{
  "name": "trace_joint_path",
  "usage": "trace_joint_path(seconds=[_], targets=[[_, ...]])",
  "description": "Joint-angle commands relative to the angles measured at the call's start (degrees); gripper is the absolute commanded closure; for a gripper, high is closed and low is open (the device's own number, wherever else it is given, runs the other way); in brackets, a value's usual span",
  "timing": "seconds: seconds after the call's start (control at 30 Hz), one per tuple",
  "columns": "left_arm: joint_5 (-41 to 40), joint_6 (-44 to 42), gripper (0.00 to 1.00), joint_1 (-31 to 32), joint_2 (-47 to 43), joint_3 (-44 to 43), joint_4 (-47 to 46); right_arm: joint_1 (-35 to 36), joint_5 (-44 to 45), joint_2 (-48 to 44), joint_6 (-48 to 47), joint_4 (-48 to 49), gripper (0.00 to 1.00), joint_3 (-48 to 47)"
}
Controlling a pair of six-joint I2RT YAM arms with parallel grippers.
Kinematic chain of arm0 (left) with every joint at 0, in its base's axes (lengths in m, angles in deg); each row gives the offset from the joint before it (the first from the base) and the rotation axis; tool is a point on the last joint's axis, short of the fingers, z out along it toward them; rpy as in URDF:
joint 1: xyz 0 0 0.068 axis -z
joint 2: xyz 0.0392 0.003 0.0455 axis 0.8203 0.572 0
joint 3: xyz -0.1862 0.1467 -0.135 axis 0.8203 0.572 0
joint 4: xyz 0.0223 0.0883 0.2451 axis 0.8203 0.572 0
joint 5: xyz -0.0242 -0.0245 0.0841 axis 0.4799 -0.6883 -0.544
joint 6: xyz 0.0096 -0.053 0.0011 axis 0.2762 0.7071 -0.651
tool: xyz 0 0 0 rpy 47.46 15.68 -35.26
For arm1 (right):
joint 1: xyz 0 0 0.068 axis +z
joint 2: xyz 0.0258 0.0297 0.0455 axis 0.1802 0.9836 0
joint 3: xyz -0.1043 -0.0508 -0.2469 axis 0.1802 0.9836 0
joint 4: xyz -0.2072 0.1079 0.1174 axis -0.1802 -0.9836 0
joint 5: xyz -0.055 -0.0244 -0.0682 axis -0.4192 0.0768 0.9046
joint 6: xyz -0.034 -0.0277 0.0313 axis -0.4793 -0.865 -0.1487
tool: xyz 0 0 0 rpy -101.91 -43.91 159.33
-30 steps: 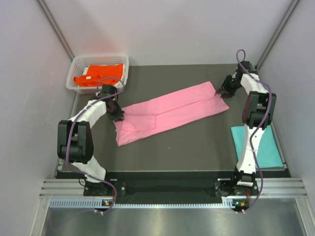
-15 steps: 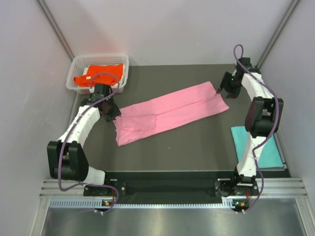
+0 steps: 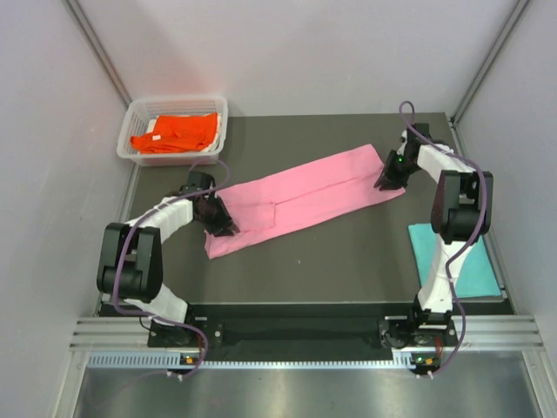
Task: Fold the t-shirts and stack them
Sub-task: Fold the tshirt
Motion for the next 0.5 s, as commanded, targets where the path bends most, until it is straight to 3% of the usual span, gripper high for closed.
trace_joint_path(seconds=[0.0,0.23,0.47], targets=[[-2.2,1.4,0.71,-0.1,1.0,3.7,-1.4,-1.3,2.7,-0.1,-2.4,2.8,0.74,0.7],[-7.6,0.3,0.69,-0.2,-2.7,9.2,2.5,-3.0,10.8,2.9,-6.4,0.3,0.71,-0.1],[-11.1,-3.0,0.62,-0.2,-12.6,5.8,12.2,-3.1,16.4,1.6,-8.5,-3.1,0.61,-2.2]])
